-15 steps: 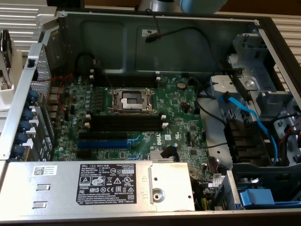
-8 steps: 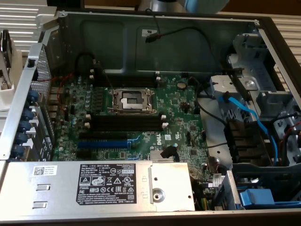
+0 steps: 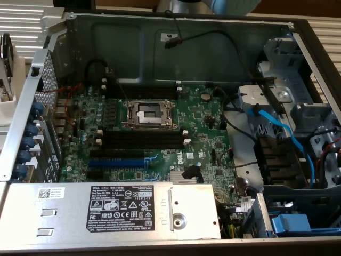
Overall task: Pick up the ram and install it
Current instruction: 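Pick up the ram and move it above insertion slot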
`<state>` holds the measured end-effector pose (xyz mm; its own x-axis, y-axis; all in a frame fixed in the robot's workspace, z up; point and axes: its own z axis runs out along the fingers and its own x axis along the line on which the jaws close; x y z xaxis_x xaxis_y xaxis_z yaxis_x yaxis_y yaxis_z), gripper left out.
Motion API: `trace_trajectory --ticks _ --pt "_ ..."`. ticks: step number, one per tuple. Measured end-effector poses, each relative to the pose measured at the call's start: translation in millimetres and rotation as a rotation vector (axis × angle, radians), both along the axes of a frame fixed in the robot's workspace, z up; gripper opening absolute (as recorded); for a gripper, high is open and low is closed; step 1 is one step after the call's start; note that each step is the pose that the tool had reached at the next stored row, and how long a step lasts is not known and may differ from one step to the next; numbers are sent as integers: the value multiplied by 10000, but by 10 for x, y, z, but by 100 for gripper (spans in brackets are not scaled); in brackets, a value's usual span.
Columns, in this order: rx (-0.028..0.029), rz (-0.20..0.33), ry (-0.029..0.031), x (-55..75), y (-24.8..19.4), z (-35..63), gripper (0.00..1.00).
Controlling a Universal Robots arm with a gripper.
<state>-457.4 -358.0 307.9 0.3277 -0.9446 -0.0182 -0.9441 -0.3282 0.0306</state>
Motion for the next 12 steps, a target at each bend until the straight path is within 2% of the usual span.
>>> trace_trajectory --ticks 3,4,5,7,12 --pt "0 14 0 -1 10 -56 10" --pt "0 16 -1 -5 28 -72 10" --pt "1 16 -3 -24 80 -108 10" --pt "3 15 -8 -50 117 -148 10" --pt "2 16 -10 -145 121 -238 10"
